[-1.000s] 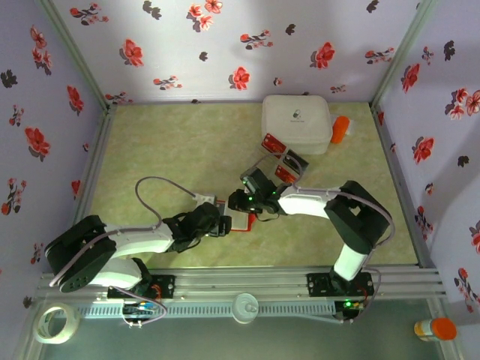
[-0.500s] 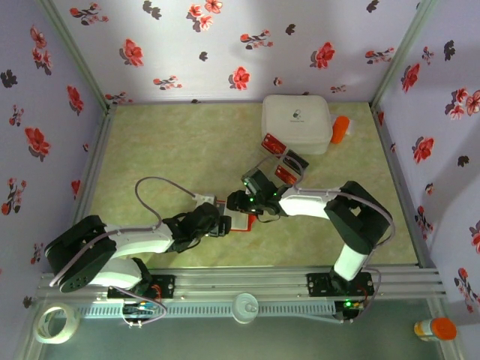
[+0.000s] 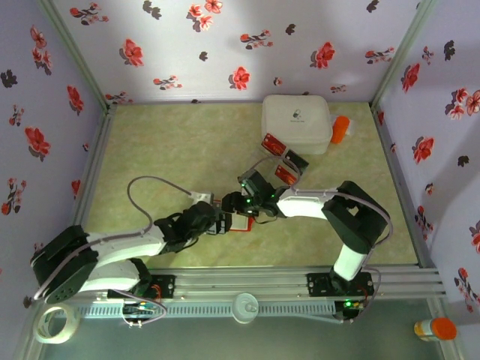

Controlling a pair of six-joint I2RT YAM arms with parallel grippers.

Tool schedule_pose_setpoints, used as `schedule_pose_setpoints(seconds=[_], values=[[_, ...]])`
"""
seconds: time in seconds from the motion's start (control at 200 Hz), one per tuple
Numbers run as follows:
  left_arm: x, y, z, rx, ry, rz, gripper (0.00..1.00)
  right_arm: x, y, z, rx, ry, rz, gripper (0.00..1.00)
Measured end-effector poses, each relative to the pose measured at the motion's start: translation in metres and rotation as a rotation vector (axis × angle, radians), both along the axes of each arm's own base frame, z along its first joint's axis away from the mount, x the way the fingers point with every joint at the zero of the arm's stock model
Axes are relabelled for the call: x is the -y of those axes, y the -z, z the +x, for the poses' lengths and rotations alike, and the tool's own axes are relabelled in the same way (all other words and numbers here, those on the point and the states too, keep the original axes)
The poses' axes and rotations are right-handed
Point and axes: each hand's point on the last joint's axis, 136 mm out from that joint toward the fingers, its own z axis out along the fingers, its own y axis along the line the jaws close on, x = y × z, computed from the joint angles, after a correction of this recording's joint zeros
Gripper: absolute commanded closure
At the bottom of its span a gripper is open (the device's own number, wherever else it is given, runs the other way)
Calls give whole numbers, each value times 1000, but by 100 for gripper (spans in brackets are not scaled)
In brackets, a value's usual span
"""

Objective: Put the credit cards into the card holder

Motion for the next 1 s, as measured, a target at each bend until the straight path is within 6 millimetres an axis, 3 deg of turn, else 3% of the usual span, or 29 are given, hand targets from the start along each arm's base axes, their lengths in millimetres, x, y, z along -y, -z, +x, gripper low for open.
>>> schedule_pose_setpoints(seconds=[0.315, 0.46, 0.67, 1.0], values=[[-29, -40, -1, 74, -57, -39, 0, -38, -31, 3, 35, -14, 98, 36], [-40, -50, -1, 99, -84, -57, 0, -55, -27, 9, 31, -13, 116, 36], [-47, -48, -1, 104, -102, -51, 0, -59, 3, 10, -3, -10, 80, 36], [-53, -30, -2, 80, -112, -11, 0, -59, 0, 11, -7, 2, 90, 37]])
